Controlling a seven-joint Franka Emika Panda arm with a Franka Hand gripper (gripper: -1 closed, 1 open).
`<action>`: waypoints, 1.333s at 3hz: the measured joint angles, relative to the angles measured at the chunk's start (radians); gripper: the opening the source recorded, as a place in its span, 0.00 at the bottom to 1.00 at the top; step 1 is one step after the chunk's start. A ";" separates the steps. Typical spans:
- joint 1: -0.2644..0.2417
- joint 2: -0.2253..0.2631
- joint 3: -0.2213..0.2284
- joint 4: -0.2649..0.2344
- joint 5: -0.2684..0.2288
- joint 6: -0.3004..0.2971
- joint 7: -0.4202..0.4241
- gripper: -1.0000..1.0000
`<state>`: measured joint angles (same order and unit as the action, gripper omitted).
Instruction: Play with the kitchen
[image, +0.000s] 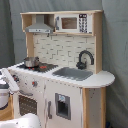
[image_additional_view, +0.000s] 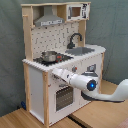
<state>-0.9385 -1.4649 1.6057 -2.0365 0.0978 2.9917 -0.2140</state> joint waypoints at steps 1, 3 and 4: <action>0.001 0.000 0.000 0.000 0.000 0.000 0.104 0.00; 0.003 0.000 0.004 0.000 0.001 0.000 0.167 1.00; 0.004 0.000 0.019 0.000 0.001 -0.001 0.203 1.00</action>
<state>-0.9348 -1.4645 1.6252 -2.0369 0.0987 2.9911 -0.0107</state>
